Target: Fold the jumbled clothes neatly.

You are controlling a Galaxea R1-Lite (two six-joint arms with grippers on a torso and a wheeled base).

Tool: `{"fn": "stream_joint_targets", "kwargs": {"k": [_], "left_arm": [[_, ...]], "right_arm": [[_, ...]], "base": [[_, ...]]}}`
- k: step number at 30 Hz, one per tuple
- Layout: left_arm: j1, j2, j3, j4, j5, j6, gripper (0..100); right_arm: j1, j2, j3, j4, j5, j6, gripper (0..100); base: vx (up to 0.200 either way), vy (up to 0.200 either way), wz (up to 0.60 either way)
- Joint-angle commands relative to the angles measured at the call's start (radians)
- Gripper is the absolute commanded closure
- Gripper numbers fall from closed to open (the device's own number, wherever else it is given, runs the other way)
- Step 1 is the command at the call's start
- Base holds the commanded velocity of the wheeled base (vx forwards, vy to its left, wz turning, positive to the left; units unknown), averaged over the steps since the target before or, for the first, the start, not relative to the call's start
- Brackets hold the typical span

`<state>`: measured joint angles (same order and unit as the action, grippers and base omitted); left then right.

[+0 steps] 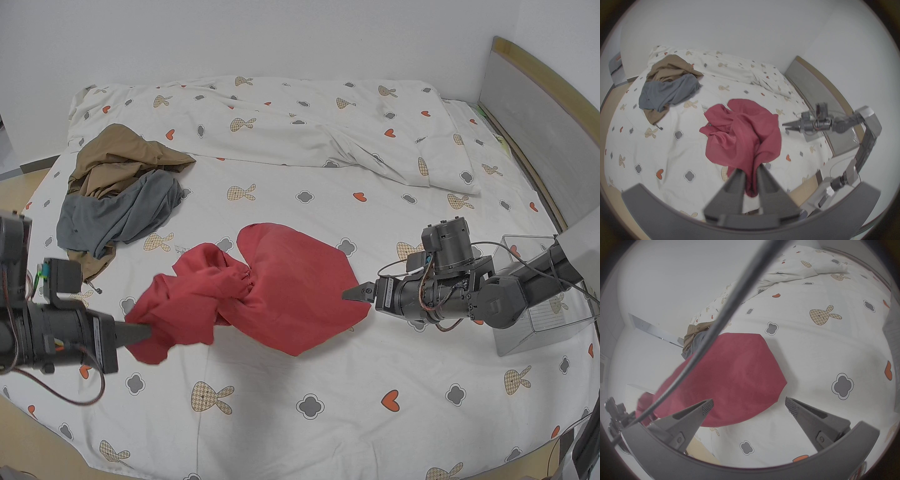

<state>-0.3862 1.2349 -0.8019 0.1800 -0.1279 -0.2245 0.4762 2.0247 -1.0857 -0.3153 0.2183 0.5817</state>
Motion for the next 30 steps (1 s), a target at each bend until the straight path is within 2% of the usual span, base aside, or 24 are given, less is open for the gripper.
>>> {"fn": "stream_joint_targets", "kwargs": {"k": [1,5,9,12,15,16,17,19,20,21,22,24,30], "left_arm": [[-0.086,-0.078,0.124,-0.001,-0.001,0.002,0],[-0.158,-0.184,0.188,-0.002,-0.003,0.004,0],[-0.181,-0.224,0.161,-0.013,-0.003,0.004,0],[-0.180,-0.204,0.138,-0.014,-0.003,0.002,0],[-0.129,-0.086,0.089,-0.047,-0.004,0.002,0],[-0.129,-0.086,0.089,-0.047,-0.004,0.002,0],[-0.089,-0.005,0.070,-0.108,-0.004,0.001,0],[-0.040,0.052,0.056,-0.165,-0.004,-0.004,0],[-0.030,0.066,0.053,-0.175,-0.004,-0.004,0],[0.003,0.100,0.038,-0.205,-0.004,-0.006,0],[0.016,0.118,0.029,-0.214,-0.006,-0.009,0],[0.029,0.136,0.010,-0.215,-0.012,-0.021,0],[0.036,0.129,0.004,-0.218,-0.024,-0.058,0]], "right_arm": [[-0.002,-0.021,0.000,0.001,-0.002,0.000,0],[-0.001,-0.032,-0.008,0.001,-0.004,-0.003,0],[0.007,-0.024,-0.043,0.021,-0.007,-0.011,0],[0.016,-0.020,-0.072,0.053,-0.008,-0.014,0],[0.079,0.009,-0.191,0.191,-0.027,-0.043,0],[0.079,0.009,-0.191,0.191,-0.027,-0.043,0],[0.122,0.042,-0.272,0.289,-0.093,-0.083,0],[0.167,0.083,-0.344,0.360,-0.172,-0.123,0],[0.176,0.095,-0.361,0.375,-0.195,-0.134,0],[0.210,0.137,-0.416,0.417,-0.280,-0.166,0],[0.233,0.163,-0.450,0.437,-0.329,-0.184,0],[0.271,0.207,-0.502,0.456,-0.396,-0.218,0],[0.335,0.302,-0.637,0.484,-0.474,-0.278,0]], "base": [[0.000,0.000,0.00],[0.000,0.000,0.00],[0.000,0.000,0.00],[0.000,0.000,0.00],[0.000,0.000,0.00],[0.000,0.000,0.00],[0.000,0.000,0.00],[0.000,0.000,0.00],[0.000,0.000,0.00],[0.000,0.000,0.00],[0.000,0.000,0.00],[0.000,0.000,0.00],[0.000,0.000,0.00]]}}
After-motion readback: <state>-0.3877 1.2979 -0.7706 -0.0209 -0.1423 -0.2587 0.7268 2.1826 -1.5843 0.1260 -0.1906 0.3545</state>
